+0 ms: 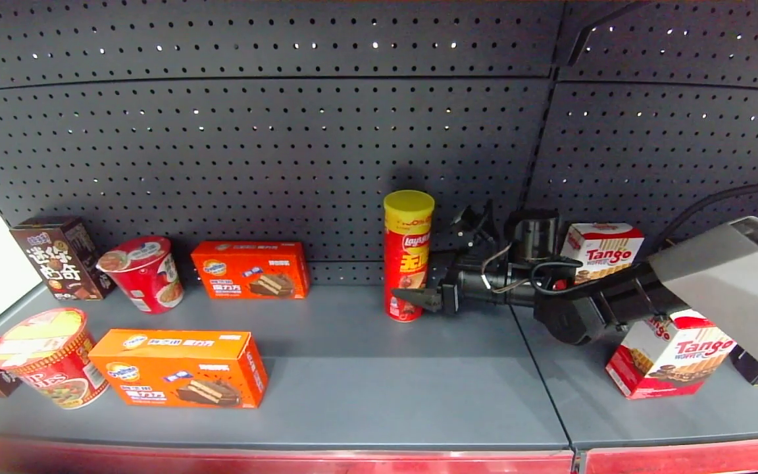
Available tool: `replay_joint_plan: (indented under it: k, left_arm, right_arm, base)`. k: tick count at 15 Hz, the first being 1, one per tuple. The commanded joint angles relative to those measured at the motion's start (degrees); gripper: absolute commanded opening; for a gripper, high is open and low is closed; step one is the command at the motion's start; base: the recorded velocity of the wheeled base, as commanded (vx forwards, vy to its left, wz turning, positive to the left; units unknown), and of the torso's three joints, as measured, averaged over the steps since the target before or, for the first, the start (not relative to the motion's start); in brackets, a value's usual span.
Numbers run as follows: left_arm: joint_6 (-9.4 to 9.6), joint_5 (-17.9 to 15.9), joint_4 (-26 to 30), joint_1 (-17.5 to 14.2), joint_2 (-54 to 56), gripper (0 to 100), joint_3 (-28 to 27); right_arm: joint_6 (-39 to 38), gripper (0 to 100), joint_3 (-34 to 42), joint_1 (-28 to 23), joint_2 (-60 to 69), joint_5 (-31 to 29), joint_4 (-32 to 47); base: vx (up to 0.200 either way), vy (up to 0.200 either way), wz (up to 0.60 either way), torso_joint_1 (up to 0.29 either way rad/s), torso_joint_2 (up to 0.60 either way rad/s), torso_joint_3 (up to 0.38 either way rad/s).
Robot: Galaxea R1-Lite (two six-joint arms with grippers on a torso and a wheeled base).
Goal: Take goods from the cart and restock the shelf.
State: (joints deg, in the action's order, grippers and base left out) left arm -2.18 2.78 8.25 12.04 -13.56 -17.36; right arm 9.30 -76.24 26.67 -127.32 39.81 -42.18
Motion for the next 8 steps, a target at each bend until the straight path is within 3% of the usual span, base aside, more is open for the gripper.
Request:
replay_joint_plan:
  k: [1, 8]
  left_arm:
    - [-0.02, 0.03, 0.01, 0.00, 0.02, 0, 0.13]
    - [-0.02, 0.12, 0.01, -0.09, 0.11, 0, 0.48]
  right_arm:
    - [0.01, 100, -0.84, 0.05, -2.23, 0.00, -0.01]
    - [-0.16, 100, -4.18, -0.04, -5.48, 0.35, 0.08]
  base:
    - [0.000, 0.000, 0.00, 0.000, 0.00, 0.000]
    - [0.000, 0.000, 0.00, 0.000, 0.00, 0.000]
